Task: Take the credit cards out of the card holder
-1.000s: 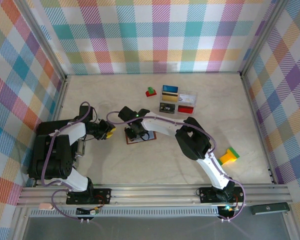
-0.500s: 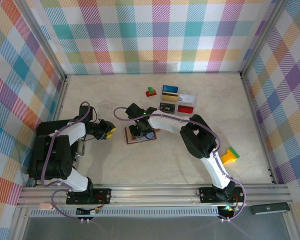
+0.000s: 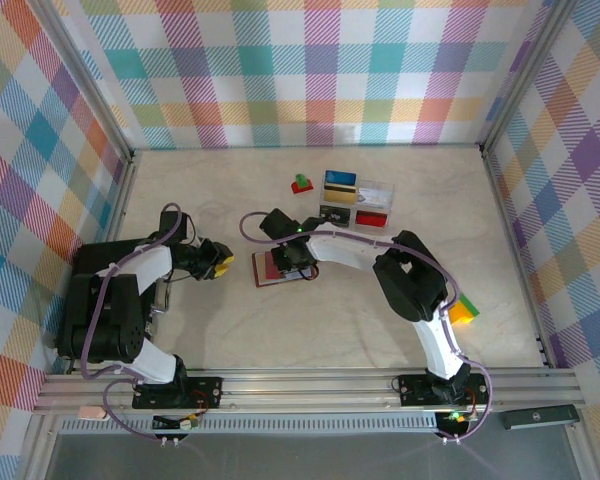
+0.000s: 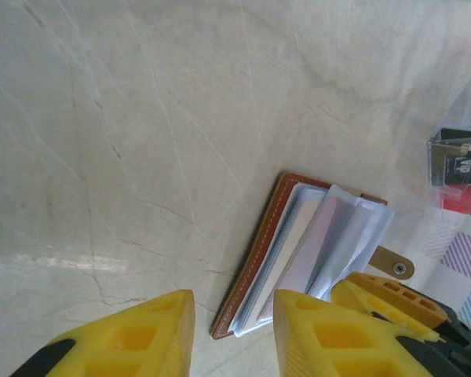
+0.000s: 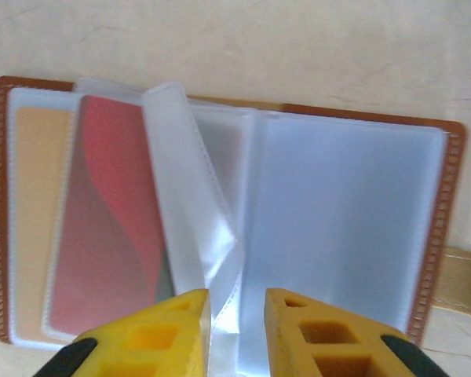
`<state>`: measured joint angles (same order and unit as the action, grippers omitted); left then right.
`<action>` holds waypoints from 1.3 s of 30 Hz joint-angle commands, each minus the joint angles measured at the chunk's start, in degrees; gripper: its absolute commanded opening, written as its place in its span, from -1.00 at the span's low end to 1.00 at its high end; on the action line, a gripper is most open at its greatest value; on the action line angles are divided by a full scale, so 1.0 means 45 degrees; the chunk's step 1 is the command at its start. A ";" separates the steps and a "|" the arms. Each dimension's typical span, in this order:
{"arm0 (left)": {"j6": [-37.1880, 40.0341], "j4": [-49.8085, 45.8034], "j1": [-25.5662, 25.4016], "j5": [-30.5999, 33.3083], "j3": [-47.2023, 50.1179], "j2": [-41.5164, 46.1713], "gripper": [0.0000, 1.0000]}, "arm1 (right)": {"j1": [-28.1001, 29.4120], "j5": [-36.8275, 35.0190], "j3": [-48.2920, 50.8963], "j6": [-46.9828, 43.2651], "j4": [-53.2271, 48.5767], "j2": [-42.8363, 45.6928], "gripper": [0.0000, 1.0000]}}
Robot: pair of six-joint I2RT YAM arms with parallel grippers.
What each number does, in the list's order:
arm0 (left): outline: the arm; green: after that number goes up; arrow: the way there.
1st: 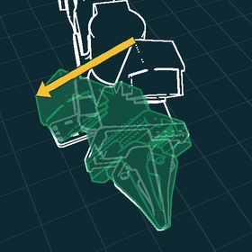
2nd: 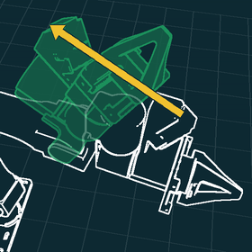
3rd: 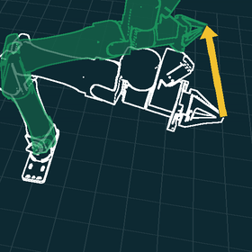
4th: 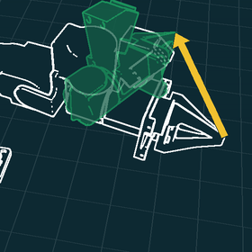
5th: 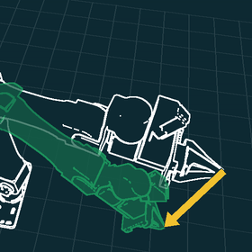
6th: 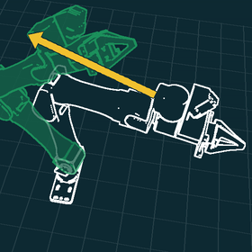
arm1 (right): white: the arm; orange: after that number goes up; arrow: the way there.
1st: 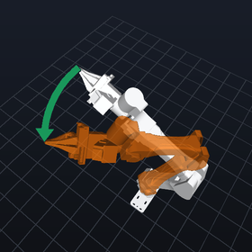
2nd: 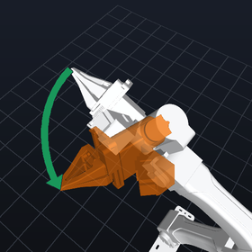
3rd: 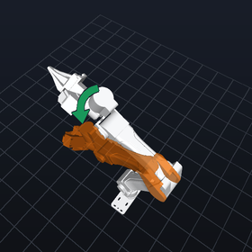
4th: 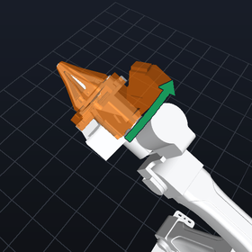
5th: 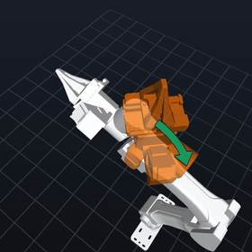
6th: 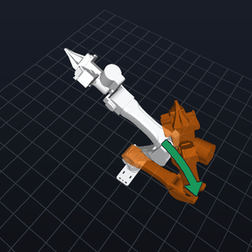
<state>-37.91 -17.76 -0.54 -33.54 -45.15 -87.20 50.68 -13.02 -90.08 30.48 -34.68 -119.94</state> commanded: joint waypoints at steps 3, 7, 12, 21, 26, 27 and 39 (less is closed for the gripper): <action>-0.0087 -0.0120 -0.0782 -0.0242 -0.0453 -0.0069 -0.35 | -0.0389 -0.1521 0.0584 0.1453 -0.0619 0.0697 -0.44; -0.0435 0.0189 -0.1520 -0.0233 -0.0732 -0.0408 -0.34 | -0.0688 -0.1722 0.1317 0.1819 -0.0302 0.1396 -0.42; -0.0541 0.0280 -0.2358 -0.0001 -0.1269 -0.0945 -0.35 | -0.0938 -0.0434 0.1906 0.1221 0.0791 0.2306 -0.38; -0.0601 0.0289 -0.2857 0.0085 -0.2030 -0.1900 -0.54 | -0.1688 0.5351 0.2177 0.1121 0.3412 0.1904 -0.51; -0.0545 0.0294 -0.2947 0.0098 -0.2388 -0.2428 -0.60 | -0.2031 0.6152 0.1783 0.1449 0.3409 0.1088 -0.65; -0.0513 0.0296 -0.2962 0.0161 -0.2463 -0.2509 -0.61 | -0.2107 0.6133 0.1712 0.1501 0.3347 0.0933 -0.67; -0.0560 0.0676 -0.3045 -0.0008 -0.2846 -0.3366 -0.71 | -0.2572 0.7264 0.1231 0.1374 0.3521 -0.0159 -0.72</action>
<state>-39.90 -14.81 -13.45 -32.99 -56.53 -101.34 39.11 16.40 -82.74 36.51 -20.21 -119.57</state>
